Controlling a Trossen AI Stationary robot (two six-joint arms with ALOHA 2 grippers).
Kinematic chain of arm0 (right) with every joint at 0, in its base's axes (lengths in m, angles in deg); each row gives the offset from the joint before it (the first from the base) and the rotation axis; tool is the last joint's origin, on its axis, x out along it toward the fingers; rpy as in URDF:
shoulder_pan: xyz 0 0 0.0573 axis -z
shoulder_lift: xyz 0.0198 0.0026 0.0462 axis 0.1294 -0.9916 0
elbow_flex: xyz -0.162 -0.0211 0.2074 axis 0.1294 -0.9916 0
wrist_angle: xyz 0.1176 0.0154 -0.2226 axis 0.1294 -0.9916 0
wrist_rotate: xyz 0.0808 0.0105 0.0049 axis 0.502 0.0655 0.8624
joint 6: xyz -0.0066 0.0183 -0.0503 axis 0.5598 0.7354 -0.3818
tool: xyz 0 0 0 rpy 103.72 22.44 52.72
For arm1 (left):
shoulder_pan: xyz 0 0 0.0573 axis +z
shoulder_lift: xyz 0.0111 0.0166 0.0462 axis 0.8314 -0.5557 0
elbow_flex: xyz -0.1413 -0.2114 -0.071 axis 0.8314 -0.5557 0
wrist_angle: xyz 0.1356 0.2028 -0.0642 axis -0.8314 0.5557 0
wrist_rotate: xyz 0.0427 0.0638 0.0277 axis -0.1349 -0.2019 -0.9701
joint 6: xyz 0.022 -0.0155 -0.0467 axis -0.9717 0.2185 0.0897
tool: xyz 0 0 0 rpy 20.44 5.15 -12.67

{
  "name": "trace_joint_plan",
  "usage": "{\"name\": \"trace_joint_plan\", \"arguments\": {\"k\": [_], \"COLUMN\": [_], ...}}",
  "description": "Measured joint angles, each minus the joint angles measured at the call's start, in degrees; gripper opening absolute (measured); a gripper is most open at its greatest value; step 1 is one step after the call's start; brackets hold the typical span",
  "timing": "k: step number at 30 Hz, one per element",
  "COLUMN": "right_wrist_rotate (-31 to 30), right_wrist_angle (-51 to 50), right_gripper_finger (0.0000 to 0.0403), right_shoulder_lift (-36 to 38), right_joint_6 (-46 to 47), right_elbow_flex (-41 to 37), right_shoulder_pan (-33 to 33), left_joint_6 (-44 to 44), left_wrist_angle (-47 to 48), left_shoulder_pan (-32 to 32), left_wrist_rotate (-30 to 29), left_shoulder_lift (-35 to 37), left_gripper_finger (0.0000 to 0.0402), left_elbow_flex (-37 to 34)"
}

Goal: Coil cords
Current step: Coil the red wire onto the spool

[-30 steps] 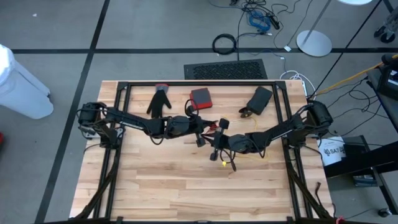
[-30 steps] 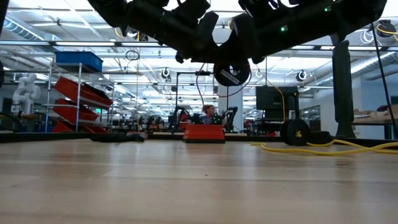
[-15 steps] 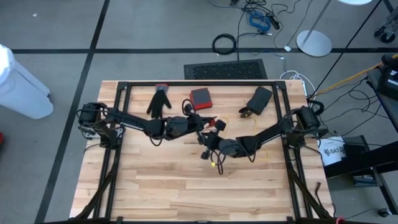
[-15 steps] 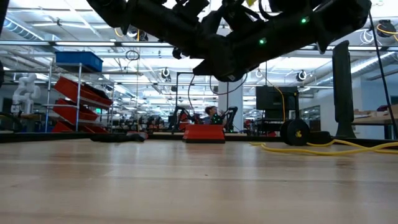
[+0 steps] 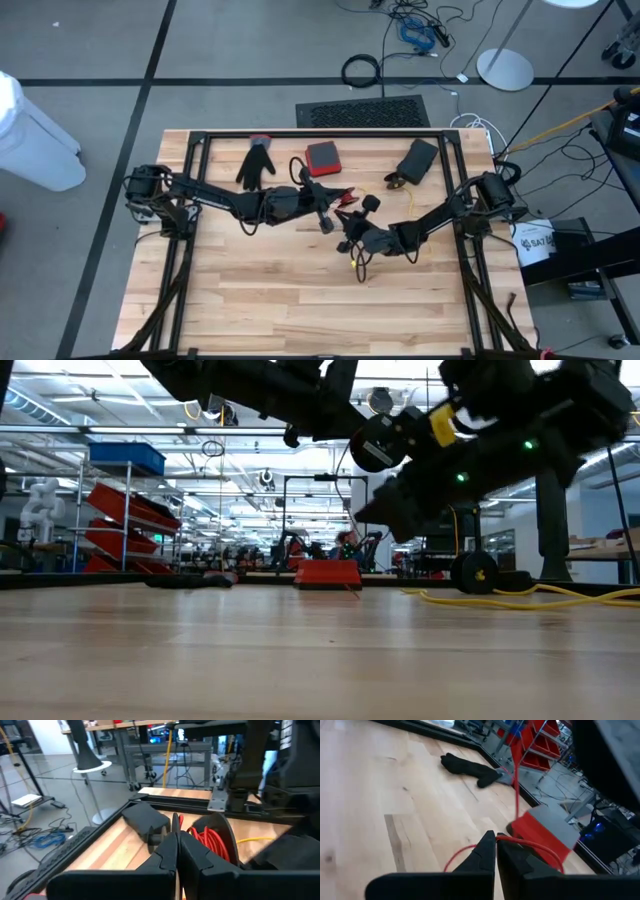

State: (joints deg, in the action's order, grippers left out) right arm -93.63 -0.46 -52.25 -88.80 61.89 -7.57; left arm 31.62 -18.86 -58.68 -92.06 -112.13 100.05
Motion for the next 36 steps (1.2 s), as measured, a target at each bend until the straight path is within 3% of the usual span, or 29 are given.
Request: {"name": "trace_joint_plan", "arguments": {"k": [11, 17, 20, 23, 33, 36], "right_wrist_rotate": [0.4, 6.4, 6.9, 11.1, 22.7, 22.9], "right_wrist_angle": [18.1, 27.5, 27.4, 26.8, 12.3, 5.8], "right_gripper_finger": [0.0000, 0.0020, 0.0043, 0.0068, 0.0096, 0.0096], "right_shoulder_lift": [0.0, 0.0, 0.0, 0.0, 0.1, 0.1], "right_joint_6": [-0.2, -2.4, -2.3, -0.1, 20.6, 27.2], "right_elbow_flex": [-11.5, -12.9, -12.3, -12.2, -12.1, -12.1], "right_shoulder_pan": [0.3, -0.6, -0.5, 0.0, -0.6, -2.2], "left_joint_6": [0.2, 0.1, 0.2, 0.2, 0.2, 0.2], "left_wrist_angle": [0.2, 0.3, 0.3, 0.3, 0.6, 0.6], "left_shoulder_pan": [0.0, 0.0, 0.0, 0.0, 0.0, 0.0], "left_wrist_rotate": [4.0, 4.3, 5.3, 5.6, 5.6, 5.6], "left_shoulder_lift": [0.0, 0.0, 0.0, 0.0, 0.0, 0.0], "left_gripper_finger": [0.0008, 0.0008, 0.0008, 0.0008, 0.0008, 0.0008], "left_elbow_flex": [0.0, 0.0, 0.0, 0.0, 0.0, -0.1]}}
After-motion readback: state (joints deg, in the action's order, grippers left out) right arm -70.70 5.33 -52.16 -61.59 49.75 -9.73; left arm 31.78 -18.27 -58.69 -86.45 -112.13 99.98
